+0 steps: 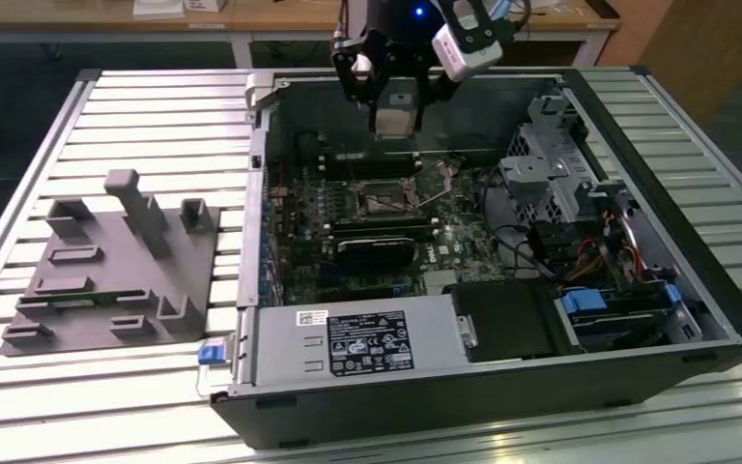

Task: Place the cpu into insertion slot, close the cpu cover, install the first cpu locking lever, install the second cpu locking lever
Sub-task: 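Place the cpu into insertion slot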

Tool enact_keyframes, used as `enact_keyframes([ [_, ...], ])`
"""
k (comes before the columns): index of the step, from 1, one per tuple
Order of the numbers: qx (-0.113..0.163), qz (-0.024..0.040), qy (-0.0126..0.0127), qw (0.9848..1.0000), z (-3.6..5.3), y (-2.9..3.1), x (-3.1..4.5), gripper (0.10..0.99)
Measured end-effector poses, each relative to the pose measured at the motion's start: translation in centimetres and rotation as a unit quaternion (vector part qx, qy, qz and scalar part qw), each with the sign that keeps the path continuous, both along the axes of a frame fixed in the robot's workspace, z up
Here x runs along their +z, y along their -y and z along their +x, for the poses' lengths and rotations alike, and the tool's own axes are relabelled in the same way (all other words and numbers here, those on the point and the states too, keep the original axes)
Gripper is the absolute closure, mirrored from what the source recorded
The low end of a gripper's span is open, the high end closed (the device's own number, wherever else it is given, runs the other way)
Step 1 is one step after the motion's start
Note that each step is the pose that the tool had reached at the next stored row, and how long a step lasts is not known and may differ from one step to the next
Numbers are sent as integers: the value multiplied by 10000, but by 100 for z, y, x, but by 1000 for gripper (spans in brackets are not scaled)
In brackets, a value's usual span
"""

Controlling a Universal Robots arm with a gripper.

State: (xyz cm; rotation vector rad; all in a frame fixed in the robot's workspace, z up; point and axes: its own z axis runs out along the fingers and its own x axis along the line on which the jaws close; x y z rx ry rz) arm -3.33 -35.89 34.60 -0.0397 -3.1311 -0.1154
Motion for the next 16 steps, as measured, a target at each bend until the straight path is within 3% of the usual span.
enact_keyframes([
  [7,1,-12,1,10000,1,0,-13,549],
  [16,1,-13,1,10000,6,-26,-141,549],
])
